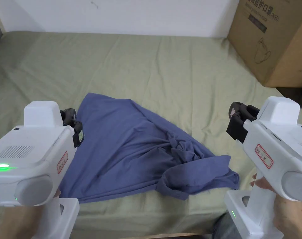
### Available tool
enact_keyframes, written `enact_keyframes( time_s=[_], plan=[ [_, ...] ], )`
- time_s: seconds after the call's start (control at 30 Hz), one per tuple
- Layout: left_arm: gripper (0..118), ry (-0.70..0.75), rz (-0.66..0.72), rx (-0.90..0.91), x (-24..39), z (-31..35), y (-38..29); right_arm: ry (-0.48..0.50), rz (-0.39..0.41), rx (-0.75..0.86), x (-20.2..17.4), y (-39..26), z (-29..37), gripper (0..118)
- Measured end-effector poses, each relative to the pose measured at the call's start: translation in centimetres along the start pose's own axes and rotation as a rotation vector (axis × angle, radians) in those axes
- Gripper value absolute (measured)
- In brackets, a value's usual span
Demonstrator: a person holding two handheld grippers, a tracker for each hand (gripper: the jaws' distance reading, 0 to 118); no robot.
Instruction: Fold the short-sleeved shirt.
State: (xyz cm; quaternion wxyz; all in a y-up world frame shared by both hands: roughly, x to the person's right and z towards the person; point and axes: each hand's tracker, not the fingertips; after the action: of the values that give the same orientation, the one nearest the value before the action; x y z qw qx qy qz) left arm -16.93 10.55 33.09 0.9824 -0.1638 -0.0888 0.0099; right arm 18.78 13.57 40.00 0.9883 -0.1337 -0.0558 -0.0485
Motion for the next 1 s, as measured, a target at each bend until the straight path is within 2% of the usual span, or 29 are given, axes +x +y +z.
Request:
enact_keyframes(
  time_s=[0.13, 0.23, 0.3, 0.4, 0.43, 0.47, 0.6, 0.7, 0.87, 0.9, 0.97, 1.0],
  plan=[
    [0, 0.004, 0.023, -0.029, -0.6, -0.6, 0.6, 0.011, -0.009, -0.005, 0.2, -0.1, -0.3, 0],
    [1, -0.014, 0.053, -0.117, -1.5, -1.0, 1.7, 0.017, -0.004, -0.007, 0.2, -0.1, -0.4, 0],
    [21, -0.02, 0.132, -0.171, -3.6, -1.7, 1.9, 0.016, 0.004, -0.011, 0.1, 0.0, -0.3, 0],
    [84, 0.029, 0.179, -0.343, -6.3, -3.1, 1.4, 0.019, 0.011, -0.024, 0.1, -0.2, -0.4, 0],
    [111, 0.049, 0.176, -0.396, -7.0, -3.5, 0.9, 0.02, 0.01, -0.028, 0.1, -0.3, -0.4, 0],
    [118, 0.077, 0.17, -0.455, -7.5, -4.0, 0.2, 0.019, 0.01, -0.034, 0.2, -0.5, -0.5, 0],
    [118, 0.131, 0.14, -0.625, -9.4, -5.1, -3.3, 0.021, 0.003, -0.058, 0.2, -1.0, -0.9, 0],
    [118, 0.12, 0.133, -0.769, -9.6, -6.4, -6.1, 0.024, 0.003, -0.077, 0.1, -1.5, -1.3, 0],
    [118, 0.112, 0.158, -0.882, -9.2, -8.6, -10.5, 0.026, 0.004, -0.096, -0.2, -1.7, -1.4, 0],
    [117, 0.106, 0.163, -0.893, -9.1, -9.0, -11.1, 0.097, -0.047, -0.092, -0.5, -1.6, -1.3, 0],
    [100, 0.109, 0.162, -0.908, -8.9, -9.7, -11.9, 0.082, -0.032, -0.097, -0.5, -1.6, -1.3, 0],
    [86, 0.118, 0.155, -0.926, -8.4, -9.6, -12.2, 0.078, -0.031, -0.098, -0.4, -1.6, -1.3, 0]
  ],
)
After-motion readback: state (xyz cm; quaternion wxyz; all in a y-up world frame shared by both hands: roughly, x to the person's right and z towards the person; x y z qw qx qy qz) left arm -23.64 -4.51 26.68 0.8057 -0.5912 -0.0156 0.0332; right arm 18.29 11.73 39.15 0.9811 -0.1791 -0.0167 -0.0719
